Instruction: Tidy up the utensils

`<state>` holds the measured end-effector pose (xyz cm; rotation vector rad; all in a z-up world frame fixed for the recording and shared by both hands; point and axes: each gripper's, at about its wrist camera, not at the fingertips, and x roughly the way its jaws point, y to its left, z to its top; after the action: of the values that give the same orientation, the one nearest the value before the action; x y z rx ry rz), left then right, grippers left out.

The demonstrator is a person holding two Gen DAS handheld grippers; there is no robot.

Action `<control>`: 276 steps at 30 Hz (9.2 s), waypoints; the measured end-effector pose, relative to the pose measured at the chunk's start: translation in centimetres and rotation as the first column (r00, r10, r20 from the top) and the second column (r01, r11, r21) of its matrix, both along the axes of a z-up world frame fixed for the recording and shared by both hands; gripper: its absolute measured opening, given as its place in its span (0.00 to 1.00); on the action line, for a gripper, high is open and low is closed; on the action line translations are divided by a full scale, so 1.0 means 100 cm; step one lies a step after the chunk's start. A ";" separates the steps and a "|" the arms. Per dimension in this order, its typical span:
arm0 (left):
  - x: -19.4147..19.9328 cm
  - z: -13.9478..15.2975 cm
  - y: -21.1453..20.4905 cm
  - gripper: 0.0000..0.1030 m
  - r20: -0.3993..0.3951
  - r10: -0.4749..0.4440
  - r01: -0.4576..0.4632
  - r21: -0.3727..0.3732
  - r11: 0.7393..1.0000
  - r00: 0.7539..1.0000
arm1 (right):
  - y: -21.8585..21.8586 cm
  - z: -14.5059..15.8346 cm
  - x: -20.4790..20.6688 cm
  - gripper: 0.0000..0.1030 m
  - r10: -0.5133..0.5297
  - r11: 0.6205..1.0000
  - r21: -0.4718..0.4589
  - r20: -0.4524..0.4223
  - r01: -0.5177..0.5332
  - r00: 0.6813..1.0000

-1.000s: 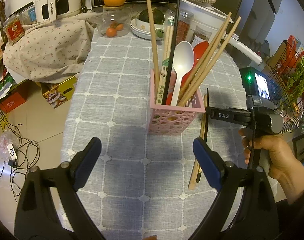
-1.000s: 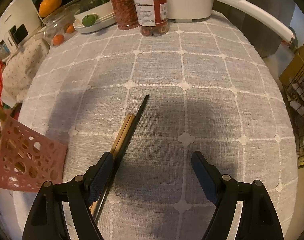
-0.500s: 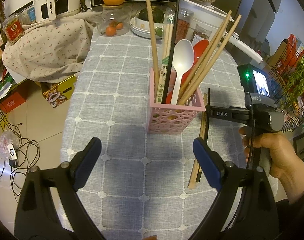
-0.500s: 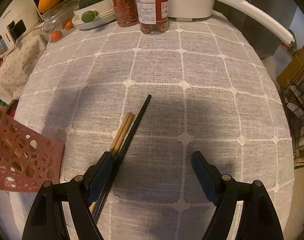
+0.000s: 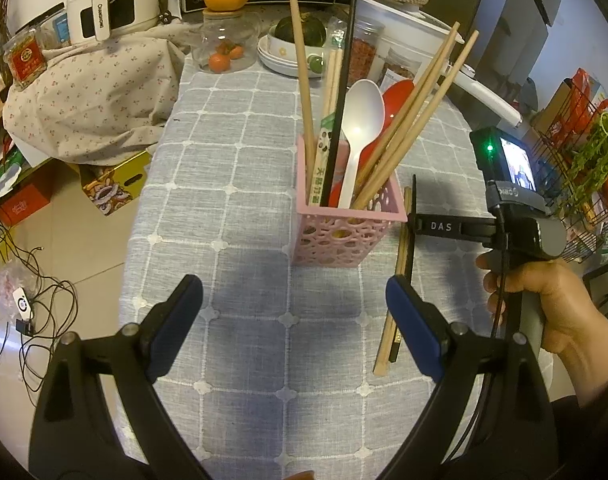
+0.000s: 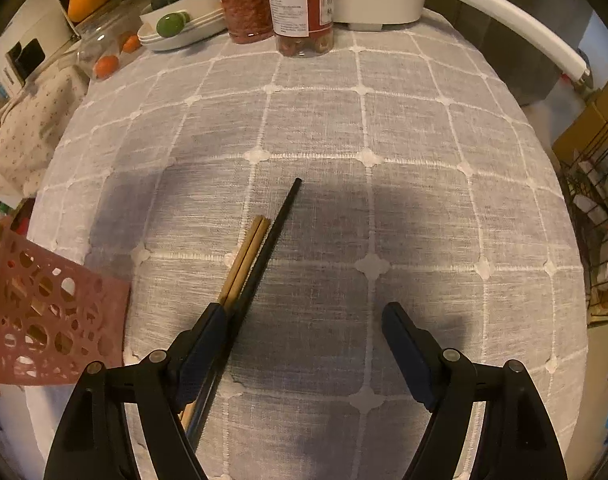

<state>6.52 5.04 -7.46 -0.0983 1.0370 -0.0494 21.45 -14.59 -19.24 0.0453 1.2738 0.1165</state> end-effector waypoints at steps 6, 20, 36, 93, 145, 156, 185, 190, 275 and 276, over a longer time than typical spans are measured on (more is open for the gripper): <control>0.000 -0.001 0.000 0.90 -0.002 -0.004 0.004 0.001 1.000 1.000 | 0.020 -0.003 -0.003 0.77 0.074 0.995 -0.062 0.018 -0.073 0.997; -0.004 0.001 0.000 0.90 0.007 -0.019 0.019 0.000 1.000 1.000 | 0.003 0.002 -0.003 0.18 0.089 0.996 -0.031 0.004 -0.089 0.996; -0.012 0.008 -0.050 0.90 0.040 -0.162 0.160 0.061 0.985 0.986 | -0.100 0.031 -0.045 0.09 -0.037 0.989 0.143 0.014 0.034 0.999; 0.114 -0.057 -0.169 0.51 -0.224 -0.242 0.270 0.107 0.957 0.944 | -0.192 0.115 -0.106 0.08 -0.102 0.933 0.358 0.210 0.020 0.972; 0.118 -0.093 -0.270 0.07 -0.323 -0.399 0.391 -0.092 0.916 0.858 | -0.232 0.000 -0.047 0.41 -0.227 0.919 0.299 -0.132 0.257 0.965; 0.088 -0.040 -0.229 0.06 -0.163 -0.433 0.437 -0.013 0.899 0.887 | -0.207 0.001 -0.039 0.43 -0.187 0.952 0.229 -0.100 0.205 0.977; -0.003 0.039 -0.099 0.06 0.109 -0.372 0.387 -0.185 0.904 0.922 | -0.141 -0.007 -0.024 0.10 -0.100 0.995 -0.017 -0.038 0.100 0.994; -0.008 0.049 -0.078 0.06 0.140 -0.337 0.360 -0.203 0.911 0.931 | -0.139 0.009 -0.028 0.09 -0.125 0.991 0.042 0.008 0.125 0.992; 0.000 0.034 0.031 0.74 0.158 -0.028 0.027 0.010 1.000 0.987 | 0.016 0.211 -0.111 0.09 -0.121 0.915 0.353 0.704 -0.196 0.700; 0.000 0.032 0.033 0.74 0.147 -0.027 0.027 0.004 1.000 0.989 | 0.021 0.212 -0.111 0.09 -0.124 0.918 0.346 0.717 -0.195 0.685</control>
<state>6.49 8.32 -4.21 -0.0777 0.8909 -0.0794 10.31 -12.54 1.99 0.3002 0.4151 0.3924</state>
